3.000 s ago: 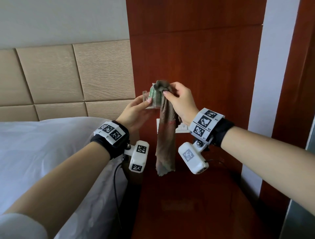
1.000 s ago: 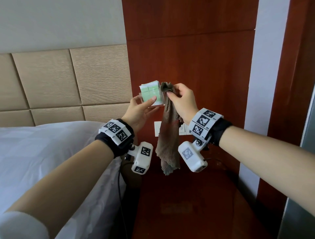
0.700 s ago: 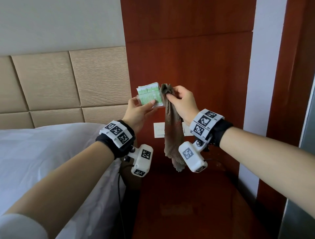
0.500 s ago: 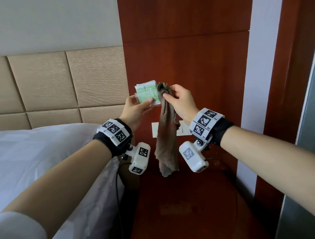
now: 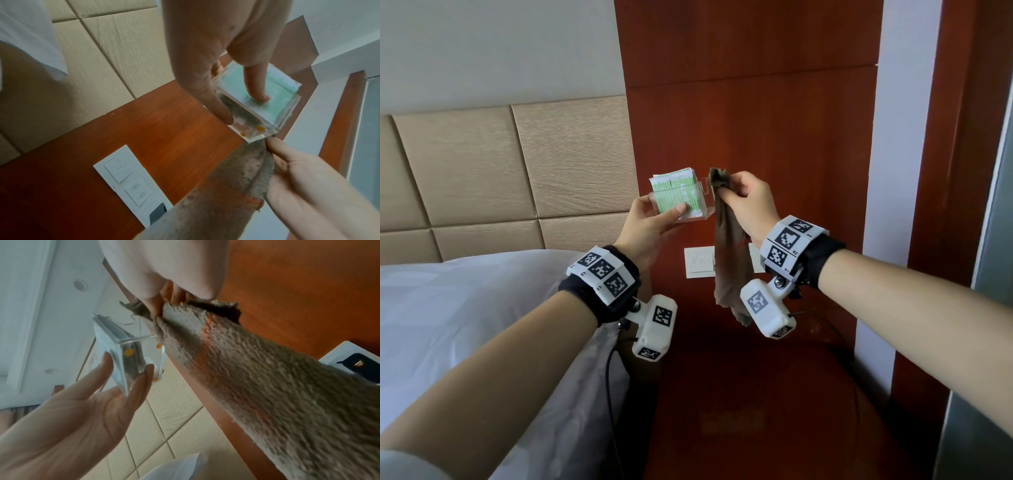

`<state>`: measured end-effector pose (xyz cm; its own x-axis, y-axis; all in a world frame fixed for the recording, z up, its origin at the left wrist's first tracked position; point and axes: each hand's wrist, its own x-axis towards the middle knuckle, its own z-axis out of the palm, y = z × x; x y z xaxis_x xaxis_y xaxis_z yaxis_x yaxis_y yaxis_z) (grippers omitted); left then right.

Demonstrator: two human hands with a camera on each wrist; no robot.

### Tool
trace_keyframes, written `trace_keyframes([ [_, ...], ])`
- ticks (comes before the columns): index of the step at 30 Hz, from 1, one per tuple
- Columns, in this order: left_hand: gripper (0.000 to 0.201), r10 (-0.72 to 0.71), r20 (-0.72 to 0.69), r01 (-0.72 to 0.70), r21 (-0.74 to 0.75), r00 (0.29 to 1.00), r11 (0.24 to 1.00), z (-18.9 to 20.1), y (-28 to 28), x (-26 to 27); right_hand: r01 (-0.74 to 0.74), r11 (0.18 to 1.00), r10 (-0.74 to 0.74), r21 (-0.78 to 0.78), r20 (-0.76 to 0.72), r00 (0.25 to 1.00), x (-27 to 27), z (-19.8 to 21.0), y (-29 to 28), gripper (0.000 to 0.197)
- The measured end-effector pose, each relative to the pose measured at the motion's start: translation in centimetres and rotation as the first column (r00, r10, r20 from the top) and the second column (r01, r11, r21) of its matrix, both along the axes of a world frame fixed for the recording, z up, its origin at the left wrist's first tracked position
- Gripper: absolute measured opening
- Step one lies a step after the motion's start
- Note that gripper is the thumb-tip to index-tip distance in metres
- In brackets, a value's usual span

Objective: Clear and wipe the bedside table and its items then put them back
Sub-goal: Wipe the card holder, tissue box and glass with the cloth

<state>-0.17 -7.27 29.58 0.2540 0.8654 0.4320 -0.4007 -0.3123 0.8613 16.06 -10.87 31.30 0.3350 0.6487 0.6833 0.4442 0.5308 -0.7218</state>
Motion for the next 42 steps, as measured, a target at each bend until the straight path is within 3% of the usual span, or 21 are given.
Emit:
trace_keyframes([
  [6,0.041,0.162,-0.026,-0.163,-0.081,0.986,0.983,0.2,0.7,0.5,-0.041,0.999,0.04,-0.025,-0.043,0.998,0.1,-0.7,0.1,0.009],
  [11,0.073,0.162,-0.058,-0.167,-0.099,0.985,0.981,0.6,1.1,0.9,-0.103,0.994,0.102,-0.039,-0.02,0.995,-0.6,-1.7,-0.1,0.007],
  [15,0.102,0.174,-0.096,-0.18,-0.064,0.98,0.982,1.0,0.8,1.2,-0.061,0.998,0.062,0.007,-0.085,0.994,-0.5,-1.2,0.3,0.009],
  [17,0.099,0.152,-0.119,-0.157,-0.034,0.981,0.987,1.3,0.5,1.3,-0.065,0.998,0.065,0.006,-0.092,0.994,-0.5,-1.2,0.5,0.005],
  [20,0.066,0.112,-0.168,-0.102,0.065,0.979,0.993,2.1,0.2,1.7,-0.105,0.994,0.102,-0.024,-0.1,0.99,-1.2,-1.7,0.6,0.014],
  [22,0.058,0.104,-0.203,-0.083,0.105,0.974,0.991,2.6,0.2,1.9,-0.142,0.989,0.139,-0.03,-0.097,0.986,-1.8,-2.2,0.7,0.009],
  [26,0.057,0.134,-0.229,-0.111,0.11,0.964,0.988,2.4,0.5,1.7,-0.122,0.991,0.114,-0.047,-0.137,0.984,-1.6,-2.2,0.7,0.005],
  [29,0.077,0.182,-0.232,-0.162,0.101,0.956,0.982,1.8,0.8,0.8,-0.058,0.997,0.048,-0.055,-0.182,0.982,-0.4,-1.6,0.8,0.014],
  [32,0.09,0.195,-0.242,-0.173,0.108,0.951,0.979,1.2,1.2,0.1,-0.058,0.996,0.046,-0.065,-0.166,0.985,0.1,-1.4,0.7,0.009],
  [42,0.082,0.23,-0.257,-0.211,0.098,0.939,0.972,0.4,0.1,-0.6,-0.093,0.991,0.083,-0.099,-0.103,0.991,-1.7,-3.3,0.1,0.011],
])
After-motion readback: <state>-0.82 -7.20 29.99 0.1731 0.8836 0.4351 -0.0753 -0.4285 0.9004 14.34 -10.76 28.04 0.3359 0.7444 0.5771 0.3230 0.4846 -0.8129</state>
